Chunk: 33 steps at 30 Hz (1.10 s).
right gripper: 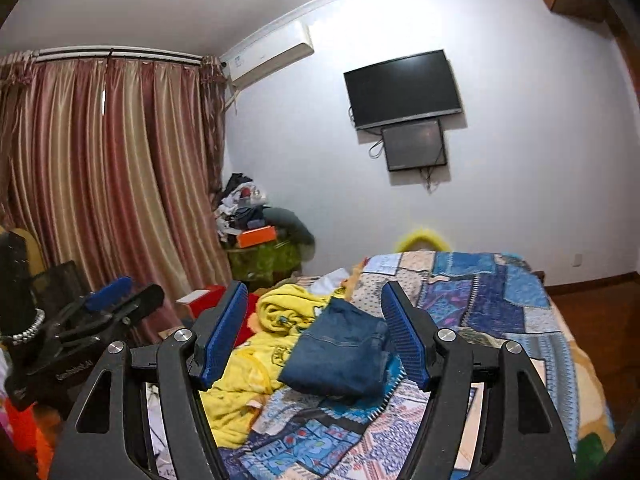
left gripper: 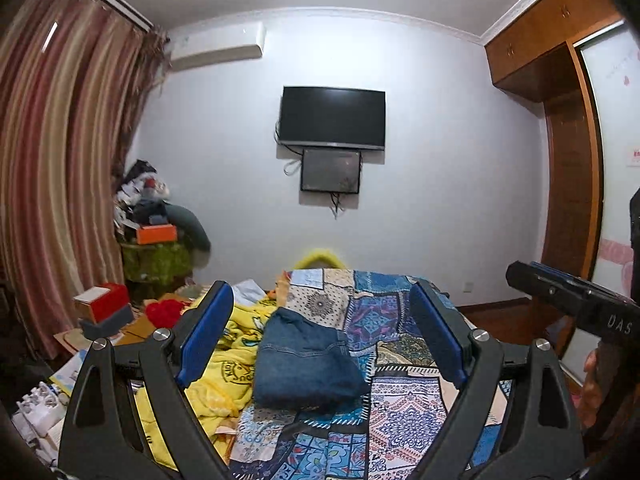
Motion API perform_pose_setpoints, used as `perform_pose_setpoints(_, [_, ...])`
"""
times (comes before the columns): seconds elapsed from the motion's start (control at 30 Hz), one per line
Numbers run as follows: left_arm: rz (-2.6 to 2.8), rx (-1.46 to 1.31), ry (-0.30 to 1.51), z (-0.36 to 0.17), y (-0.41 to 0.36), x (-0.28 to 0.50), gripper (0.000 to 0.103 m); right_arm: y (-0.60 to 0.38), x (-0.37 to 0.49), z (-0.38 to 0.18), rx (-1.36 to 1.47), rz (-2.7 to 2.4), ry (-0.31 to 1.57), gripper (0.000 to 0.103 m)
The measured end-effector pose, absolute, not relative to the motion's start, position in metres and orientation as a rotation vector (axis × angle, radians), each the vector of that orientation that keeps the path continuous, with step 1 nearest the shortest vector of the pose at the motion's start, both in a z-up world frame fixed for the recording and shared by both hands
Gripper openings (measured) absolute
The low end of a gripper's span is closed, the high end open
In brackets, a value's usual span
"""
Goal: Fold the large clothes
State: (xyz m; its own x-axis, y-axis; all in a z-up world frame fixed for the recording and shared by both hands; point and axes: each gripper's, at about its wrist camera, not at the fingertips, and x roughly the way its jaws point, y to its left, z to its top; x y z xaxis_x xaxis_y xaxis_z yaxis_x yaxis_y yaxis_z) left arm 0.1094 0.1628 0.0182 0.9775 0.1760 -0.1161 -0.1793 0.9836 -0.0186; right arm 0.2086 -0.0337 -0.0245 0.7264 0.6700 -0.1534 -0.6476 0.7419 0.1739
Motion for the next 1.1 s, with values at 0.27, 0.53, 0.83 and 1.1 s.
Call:
perform_pose_setpoints(0.27, [0.227, 0.004, 0.105, 0.008, 0.143, 0.098, 0.102, -0.038, 0.204, -0.028, 0.065, 0.649, 0.185, 0.089])
perform_pose_setpoints(0.53, [0.224, -0.006, 0.134, 0.001, 0.143, 0.100, 0.102, -0.047, 0.205, -0.029, 0.074, 0.607, 0.176, 0.103])
perform_pose_setpoints(0.83, [0.230, 0.005, 0.144, -0.002, 0.138, 0.102, 0.102, -0.050, 0.196, -0.035, 0.066, 0.591, 0.183, 0.103])
perform_pose_setpoints(1.1, [0.239, 0.001, 0.149, -0.003, 0.139, 0.104, 0.102, -0.050, 0.195, -0.032, 0.063, 0.583, 0.184, 0.103])
